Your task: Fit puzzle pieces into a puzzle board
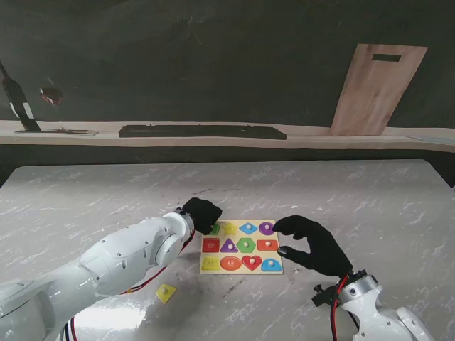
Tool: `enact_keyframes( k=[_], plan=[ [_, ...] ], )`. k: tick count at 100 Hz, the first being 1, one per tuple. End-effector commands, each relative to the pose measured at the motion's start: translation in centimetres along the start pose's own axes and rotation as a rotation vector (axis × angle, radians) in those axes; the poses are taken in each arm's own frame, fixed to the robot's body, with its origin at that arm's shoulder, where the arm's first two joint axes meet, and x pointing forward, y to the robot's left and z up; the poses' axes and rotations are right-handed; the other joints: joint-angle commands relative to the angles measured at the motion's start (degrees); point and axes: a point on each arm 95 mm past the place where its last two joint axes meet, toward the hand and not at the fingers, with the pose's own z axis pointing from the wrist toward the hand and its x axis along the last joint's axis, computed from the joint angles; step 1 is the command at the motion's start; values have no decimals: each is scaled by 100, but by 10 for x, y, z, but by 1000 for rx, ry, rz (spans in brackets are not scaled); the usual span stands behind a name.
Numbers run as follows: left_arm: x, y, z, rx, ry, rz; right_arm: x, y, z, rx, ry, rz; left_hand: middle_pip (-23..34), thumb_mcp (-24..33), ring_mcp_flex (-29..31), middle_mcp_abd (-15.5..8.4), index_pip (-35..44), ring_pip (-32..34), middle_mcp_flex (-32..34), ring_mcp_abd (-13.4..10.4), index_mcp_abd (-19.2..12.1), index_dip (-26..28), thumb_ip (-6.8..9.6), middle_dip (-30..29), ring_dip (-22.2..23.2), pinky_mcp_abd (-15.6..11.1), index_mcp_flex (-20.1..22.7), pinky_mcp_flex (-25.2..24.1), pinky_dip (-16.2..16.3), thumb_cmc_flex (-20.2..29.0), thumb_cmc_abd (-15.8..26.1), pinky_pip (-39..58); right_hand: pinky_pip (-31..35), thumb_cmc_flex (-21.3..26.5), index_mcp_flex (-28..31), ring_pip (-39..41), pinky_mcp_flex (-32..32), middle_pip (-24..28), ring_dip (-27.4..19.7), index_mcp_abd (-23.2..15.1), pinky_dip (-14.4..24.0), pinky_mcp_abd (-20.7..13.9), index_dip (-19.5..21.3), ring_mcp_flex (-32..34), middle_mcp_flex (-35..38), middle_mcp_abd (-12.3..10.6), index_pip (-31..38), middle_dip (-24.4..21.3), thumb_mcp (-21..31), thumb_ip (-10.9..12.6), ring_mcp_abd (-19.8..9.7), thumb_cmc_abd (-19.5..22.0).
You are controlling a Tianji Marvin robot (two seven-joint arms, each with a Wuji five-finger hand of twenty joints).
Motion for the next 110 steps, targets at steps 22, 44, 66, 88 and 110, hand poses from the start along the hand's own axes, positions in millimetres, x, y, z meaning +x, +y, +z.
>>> enact_keyframes(
  k=[22,44,66,88,110],
  plan=[
    [1,1,3,-24,7,-1,1,-3,-1,1,-1,4,114,341,31,299,196,135,-3,56,-23,228,64,185,67,47,-23,-185,174,89,33,171,56,-5,61,83,-61,32,71,-45,115,-66,20,39,103,110,-108,48,-89,184,-76,150],
    [4,3,5,-41,17,6,1,-2,-2,0,-1,4,130,-84,-47,285,85,105,-87,83,-17,216,-81,216,97,38,-33,-251,188,220,166,115,59,-3,72,87,-59,35,72,-43,116,-65,20,48,109,113,-107,49,-88,184,-77,149],
    [5,4,2,-55,16,29,1,-2,-2,0,-1,5,536,-1413,-239,305,96,60,-503,169,-114,207,-315,-93,170,56,-97,-403,199,190,354,-19,59,2,72,85,-59,32,71,-38,116,-65,21,42,107,110,-103,47,-89,184,-78,151],
    [5,2,-1,-59,27,102,1,-2,-2,1,-2,6,594,-2296,-376,301,-376,-31,-695,198,18,501,-133,-372,189,42,-47,-518,194,-424,989,-106,59,3,91,88,-59,37,72,-38,116,-65,22,48,115,117,-100,49,-90,185,-76,154],
    [7,1,-2,-54,15,72,1,-2,-2,-1,0,6,454,-2573,-639,355,-939,-226,-950,311,186,636,193,-357,214,72,-88,-765,154,-851,1457,-289,61,3,90,88,-54,35,72,-46,115,-70,24,49,118,114,-101,48,-96,185,-80,154]
  ],
)
